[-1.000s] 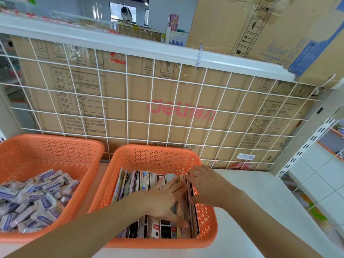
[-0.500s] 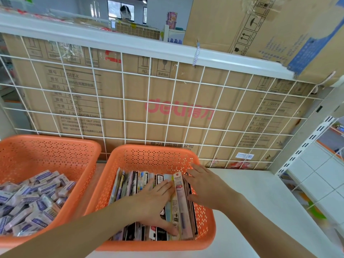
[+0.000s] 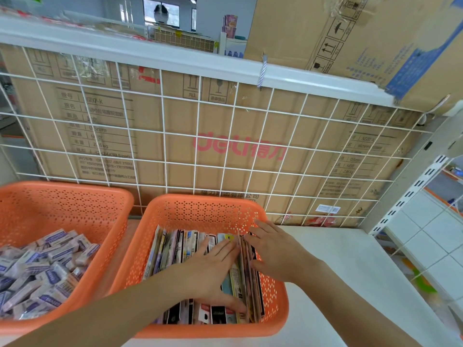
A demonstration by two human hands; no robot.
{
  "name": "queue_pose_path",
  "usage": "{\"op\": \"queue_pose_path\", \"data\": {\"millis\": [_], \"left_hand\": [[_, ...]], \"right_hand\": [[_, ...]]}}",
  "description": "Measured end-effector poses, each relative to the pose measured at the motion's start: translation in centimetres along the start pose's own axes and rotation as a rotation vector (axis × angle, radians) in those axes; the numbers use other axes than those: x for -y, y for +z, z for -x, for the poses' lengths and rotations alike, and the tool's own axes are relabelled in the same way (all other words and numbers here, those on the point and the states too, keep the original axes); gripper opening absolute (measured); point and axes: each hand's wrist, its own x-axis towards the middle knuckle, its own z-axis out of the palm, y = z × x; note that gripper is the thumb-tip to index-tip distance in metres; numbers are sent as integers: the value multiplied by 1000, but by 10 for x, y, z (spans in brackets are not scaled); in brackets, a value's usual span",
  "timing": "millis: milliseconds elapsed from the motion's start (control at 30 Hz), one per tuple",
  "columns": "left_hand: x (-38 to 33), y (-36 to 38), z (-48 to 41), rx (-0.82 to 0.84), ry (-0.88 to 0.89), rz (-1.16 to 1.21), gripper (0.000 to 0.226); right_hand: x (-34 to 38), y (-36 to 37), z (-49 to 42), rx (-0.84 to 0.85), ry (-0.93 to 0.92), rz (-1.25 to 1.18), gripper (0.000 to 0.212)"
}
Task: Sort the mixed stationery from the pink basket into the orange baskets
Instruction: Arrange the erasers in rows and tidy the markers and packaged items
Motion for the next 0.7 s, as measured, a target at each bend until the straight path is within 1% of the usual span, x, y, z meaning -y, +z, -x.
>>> {"op": "queue_pose_path", "data": {"millis": [133,200,300,367,467,533,600,633,667,700], "left_hand": [[0,-7,2,-63,47,91,106],[-2,-5,1,-47,61,87,99],[-4,3,-2,45,32,-12,96],[-3,0,2,35,18,11,97],[3,-17,17,-109,-26,66,96],[13,-25,36,-238,-132,75,93],[25,-25,58,-381,-243,83,92],[31,-24,69,-447,-287,88,95],[34,-23,81,-504,-331,92,101],[36,-22,93,-542,-378,93,106]], "right_hand": [[0,-3,6,-50,15,-69,57],[1,-5,10,-66,30,-76,54],[2,-8,14,-59,58,-96,55],[3,-8,17,-64,80,-121,56],[3,-6,22,-114,137,-132,59],[4,-3,25,-163,187,-159,59],[7,0,29,-216,243,-190,69],[10,0,30,-252,271,-201,75],[13,2,32,-294,281,-202,75],[15,4,34,-332,290,-202,70]]}}
